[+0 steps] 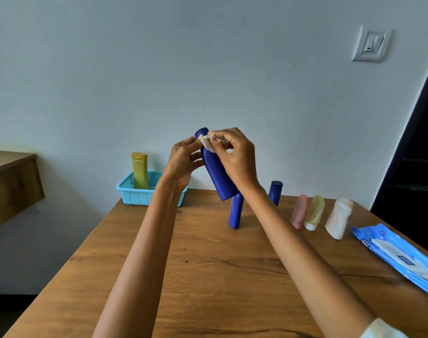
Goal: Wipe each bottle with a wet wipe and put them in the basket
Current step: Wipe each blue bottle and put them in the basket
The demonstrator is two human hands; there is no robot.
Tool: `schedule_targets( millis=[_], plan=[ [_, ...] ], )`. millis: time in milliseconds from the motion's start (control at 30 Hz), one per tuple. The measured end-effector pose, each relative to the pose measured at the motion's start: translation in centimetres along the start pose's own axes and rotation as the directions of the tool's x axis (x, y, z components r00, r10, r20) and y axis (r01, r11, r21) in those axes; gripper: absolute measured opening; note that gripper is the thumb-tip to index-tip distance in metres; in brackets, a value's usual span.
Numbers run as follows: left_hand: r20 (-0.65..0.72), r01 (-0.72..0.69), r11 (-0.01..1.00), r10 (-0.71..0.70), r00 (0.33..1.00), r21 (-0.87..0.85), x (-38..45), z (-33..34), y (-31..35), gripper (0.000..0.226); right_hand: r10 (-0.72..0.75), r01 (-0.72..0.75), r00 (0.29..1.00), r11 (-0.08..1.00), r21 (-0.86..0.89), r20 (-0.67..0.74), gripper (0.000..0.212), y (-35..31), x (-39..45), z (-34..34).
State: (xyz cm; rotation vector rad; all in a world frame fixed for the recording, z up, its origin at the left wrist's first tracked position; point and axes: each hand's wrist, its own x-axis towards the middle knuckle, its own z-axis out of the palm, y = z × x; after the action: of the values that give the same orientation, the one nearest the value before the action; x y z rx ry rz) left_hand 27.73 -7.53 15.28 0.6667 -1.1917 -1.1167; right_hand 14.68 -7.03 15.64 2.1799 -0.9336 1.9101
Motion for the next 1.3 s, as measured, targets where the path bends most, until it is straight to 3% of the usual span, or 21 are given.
schedule_targets(
  millis=[167,300,433,500,600,700,800,967,1100,1167,1300],
  plan=[
    [-0.208,0.013,0.999,-0.021,0.978,-0.039,0.1,-1.0,0.7,0.012,-0.054,0.059,0.991,0.997,-0.042,0.127,0.014,0.9,-4.1,-0.9],
    [-0.296,-0.045,0.995,0.069,0.953,0.089,-0.4,-1.5,1.3,0.007,0.049,-0.036,0.970,0.998,-0.060,0.238,0.011,2.1,-6.5,-2.1],
    [-0.211,-0.038,0.969,0.091,0.973,0.245,-0.7,-0.5,1.7,0.024,0.182,-0.182,0.983,0.982,0.050,-0.012,0.011,0.9,-5.0,-1.7],
    [-0.177,-0.019,0.961,0.071,0.982,0.275,-0.9,0.2,1.5,0.026,0.233,-0.229,0.972,0.969,0.097,-0.030,0.018,-0.2,-3.5,-1.2],
    [-0.193,-0.001,0.967,0.052,0.980,0.257,-1.0,0.7,1.3,0.025,0.269,-0.280,0.954,0.957,0.072,0.131,0.035,-0.8,-2.5,-0.3],
    [-0.293,0.031,0.955,0.060,0.954,0.296,-0.7,0.2,1.2,0.033,0.307,-0.324,0.910,0.946,0.017,0.278,0.042,-0.1,-2.7,-0.2],
    [-0.330,0.033,0.927,0.099,0.939,0.373,-0.6,0.3,1.0,0.041,0.368,-0.391,0.881,0.920,0.019,0.298,0.043,0.5,-3.3,-0.2],
    [-0.234,-0.004,0.909,0.111,0.966,0.417,-0.9,1.2,1.8,0.033,0.445,-0.499,0.854,0.847,0.181,0.271,0.034,0.1,-3.4,-0.4],
    [-0.040,-0.018,0.921,0.036,0.999,0.388,-1.2,-0.1,2.8,0.037,0.569,-0.671,0.739,0.579,0.464,0.360,0.011,-0.5,-3.4,-1.3],
    [0.081,-0.016,0.930,-0.014,0.997,0.366,-1.4,-1.0,2.6,0.033,0.576,-0.712,0.699,0.501,0.493,0.425,0.008,-0.7,-3.5,-1.6],
    [0.215,0.067,0.961,-0.128,0.968,0.269,-1.8,-1.6,2.1,0.027,0.544,-0.741,0.671,0.456,0.494,0.504,0.010,-0.7,-3.7,-2.0]
  ],
)
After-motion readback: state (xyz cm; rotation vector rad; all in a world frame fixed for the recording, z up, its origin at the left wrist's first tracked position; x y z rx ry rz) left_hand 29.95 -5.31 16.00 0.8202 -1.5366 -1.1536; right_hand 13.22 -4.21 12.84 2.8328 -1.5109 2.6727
